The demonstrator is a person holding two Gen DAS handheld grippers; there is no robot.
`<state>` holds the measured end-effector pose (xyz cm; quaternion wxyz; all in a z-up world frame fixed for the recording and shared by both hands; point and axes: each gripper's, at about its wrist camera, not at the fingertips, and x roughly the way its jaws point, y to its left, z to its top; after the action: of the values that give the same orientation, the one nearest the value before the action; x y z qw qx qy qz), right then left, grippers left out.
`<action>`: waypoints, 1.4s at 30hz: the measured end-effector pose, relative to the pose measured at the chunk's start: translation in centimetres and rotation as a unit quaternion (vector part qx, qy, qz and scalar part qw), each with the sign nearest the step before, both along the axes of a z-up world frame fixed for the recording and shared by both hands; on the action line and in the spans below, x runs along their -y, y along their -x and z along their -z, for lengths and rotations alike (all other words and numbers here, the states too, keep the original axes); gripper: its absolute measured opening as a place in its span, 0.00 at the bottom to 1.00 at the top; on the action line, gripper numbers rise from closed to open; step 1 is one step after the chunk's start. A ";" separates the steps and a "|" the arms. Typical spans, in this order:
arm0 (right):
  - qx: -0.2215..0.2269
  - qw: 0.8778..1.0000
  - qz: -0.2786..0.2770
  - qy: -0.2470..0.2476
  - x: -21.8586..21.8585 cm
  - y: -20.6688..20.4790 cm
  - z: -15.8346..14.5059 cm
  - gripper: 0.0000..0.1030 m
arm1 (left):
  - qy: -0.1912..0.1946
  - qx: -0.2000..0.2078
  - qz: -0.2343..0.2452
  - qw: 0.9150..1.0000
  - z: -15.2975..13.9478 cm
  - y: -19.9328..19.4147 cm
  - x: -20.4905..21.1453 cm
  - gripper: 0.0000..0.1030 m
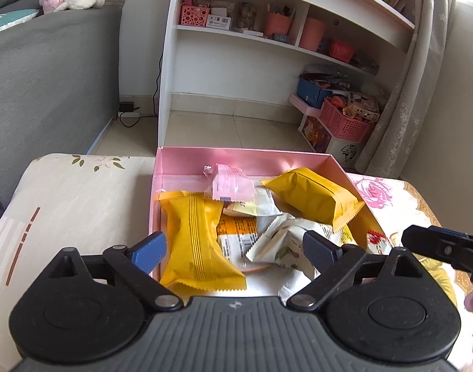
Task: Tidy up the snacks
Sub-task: 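Withdraw both open tools from the box toward the remaining snacks, then grasp the clear-wrapped white bar with the left tool while the right tool grasps a white triangular packet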
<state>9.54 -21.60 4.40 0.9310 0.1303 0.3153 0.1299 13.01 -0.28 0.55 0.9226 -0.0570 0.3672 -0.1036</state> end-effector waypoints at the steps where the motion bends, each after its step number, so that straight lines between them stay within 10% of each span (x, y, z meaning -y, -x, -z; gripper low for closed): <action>1: 0.002 1.000 -0.001 0.002 0.0 0.3 -0.2 0.93 | -0.003 -0.001 0.001 1.000 -0.1 0.5 0.0 0.95; 19: 0.076 0.991 -0.039 0.101 0.2 7.3 0.2 0.99 | 0.003 0.005 0.039 0.999 0.1 8.6 -2.5 1.00; 42: 0.039 0.980 -0.130 0.147 -2.8 10.4 4.3 0.99 | -0.036 0.031 0.122 0.991 4.4 9.8 -1.7 0.92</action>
<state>-0.84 -18.77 0.10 0.9268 -0.0550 0.3086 0.2069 3.24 1.40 -3.88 0.9157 0.0246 0.3457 -0.2035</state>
